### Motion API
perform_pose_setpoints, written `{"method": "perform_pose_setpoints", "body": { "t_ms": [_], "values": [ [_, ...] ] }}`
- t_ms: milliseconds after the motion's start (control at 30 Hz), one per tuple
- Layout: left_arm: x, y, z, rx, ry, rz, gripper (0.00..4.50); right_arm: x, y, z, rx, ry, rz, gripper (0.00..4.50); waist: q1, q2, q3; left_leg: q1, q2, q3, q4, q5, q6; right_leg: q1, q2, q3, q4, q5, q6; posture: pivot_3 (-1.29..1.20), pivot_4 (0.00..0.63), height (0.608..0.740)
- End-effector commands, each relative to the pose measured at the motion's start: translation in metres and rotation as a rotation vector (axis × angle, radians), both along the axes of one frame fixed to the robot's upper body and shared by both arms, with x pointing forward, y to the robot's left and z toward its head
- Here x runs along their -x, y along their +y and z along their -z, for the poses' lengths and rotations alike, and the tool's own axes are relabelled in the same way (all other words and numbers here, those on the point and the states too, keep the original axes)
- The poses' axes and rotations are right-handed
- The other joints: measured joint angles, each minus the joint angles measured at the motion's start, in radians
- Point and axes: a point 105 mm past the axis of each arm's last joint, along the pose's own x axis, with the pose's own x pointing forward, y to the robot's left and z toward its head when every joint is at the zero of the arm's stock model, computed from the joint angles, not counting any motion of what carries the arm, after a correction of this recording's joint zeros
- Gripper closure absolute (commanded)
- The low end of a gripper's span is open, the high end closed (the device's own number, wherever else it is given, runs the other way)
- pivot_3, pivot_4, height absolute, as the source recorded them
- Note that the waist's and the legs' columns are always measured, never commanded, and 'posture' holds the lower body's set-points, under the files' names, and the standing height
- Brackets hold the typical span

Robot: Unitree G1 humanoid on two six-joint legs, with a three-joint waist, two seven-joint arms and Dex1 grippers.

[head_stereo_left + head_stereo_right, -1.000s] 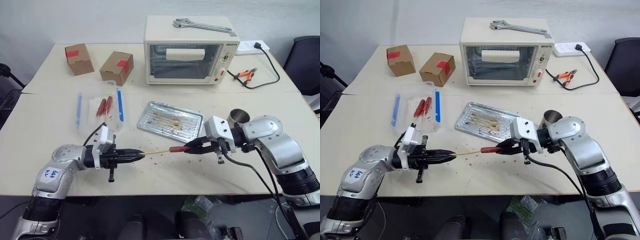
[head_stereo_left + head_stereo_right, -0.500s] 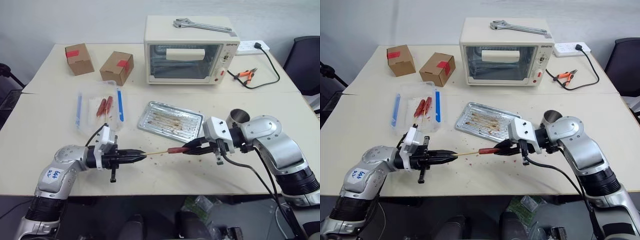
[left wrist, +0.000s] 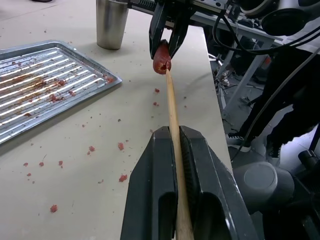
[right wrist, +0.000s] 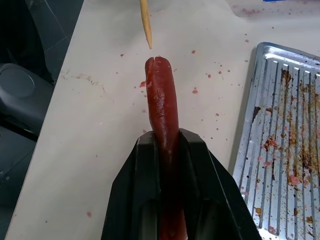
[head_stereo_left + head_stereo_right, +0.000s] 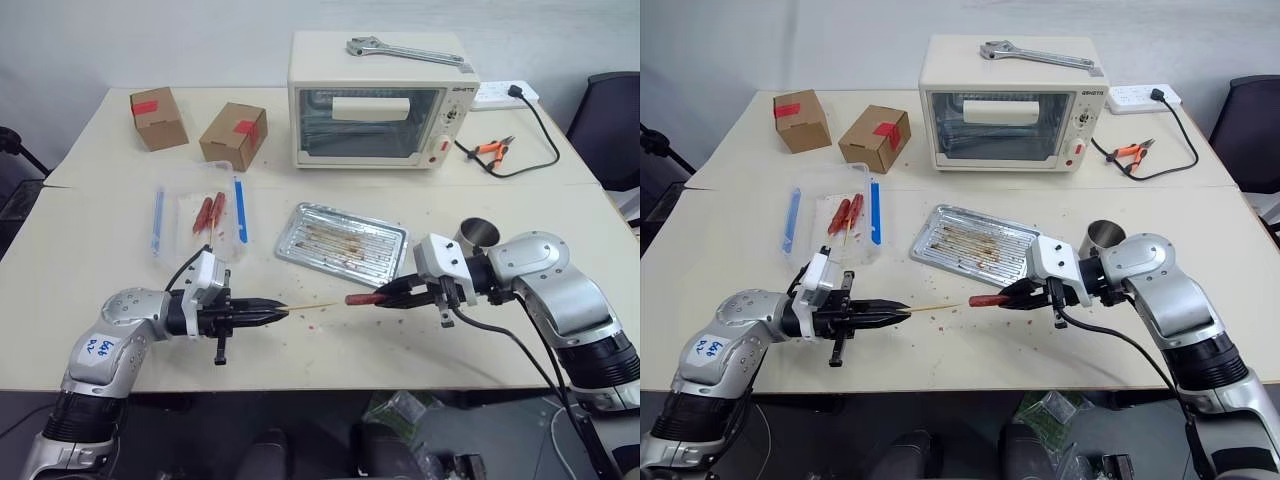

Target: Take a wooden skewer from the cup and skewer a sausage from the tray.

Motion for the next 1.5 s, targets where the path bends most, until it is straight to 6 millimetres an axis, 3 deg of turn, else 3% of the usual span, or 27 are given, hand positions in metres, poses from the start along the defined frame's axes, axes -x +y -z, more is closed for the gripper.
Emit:
{"method": "perform_pose_setpoints", "body": {
  "t_ms": [33, 467, 900, 1500],
  "values": [
    [0.003, -0.003, -0.005, 0.005, -0.033, 0.019, 4.5, 0.003, 0.008, -0.008, -0.01, -0.036, -0.036, 4.28, 0.0, 0.0, 0.0, 0.0, 0.0, 0.0, 0.0, 0.0, 0.0, 0.0, 0.0, 0.0, 0.0, 0.0, 0.0, 0.0, 0.15, 0.74],
    [0.0, -0.008, -0.002, 0.006, -0.034, 0.019, 4.5, 0.008, 0.019, -0.013, -0.017, -0.043, -0.071, 4.28, 0.0, 0.0, 0.0, 0.0, 0.0, 0.0, 0.0, 0.0, 0.0, 0.0, 0.0, 0.0, 0.0, 0.0, 0.0, 0.0, 0.15, 0.74],
    [0.003, -0.002, -0.002, 0.0, -0.024, 0.009, 4.5, -0.001, -0.002, -0.01, 0.003, -0.037, -0.007, 4.28, 0.0, 0.0, 0.0, 0.0, 0.0, 0.0, 0.0, 0.0, 0.0, 0.0, 0.0, 0.0, 0.0, 0.0, 0.0, 0.0, 0.15, 0.74],
    [-0.001, -0.006, 0.002, -0.001, -0.028, 0.001, 4.5, 0.006, 0.011, -0.015, -0.023, -0.046, -0.061, 4.28, 0.0, 0.0, 0.0, 0.0, 0.0, 0.0, 0.0, 0.0, 0.0, 0.0, 0.0, 0.0, 0.0, 0.0, 0.0, 0.0, 0.15, 0.74]
  ]
}}
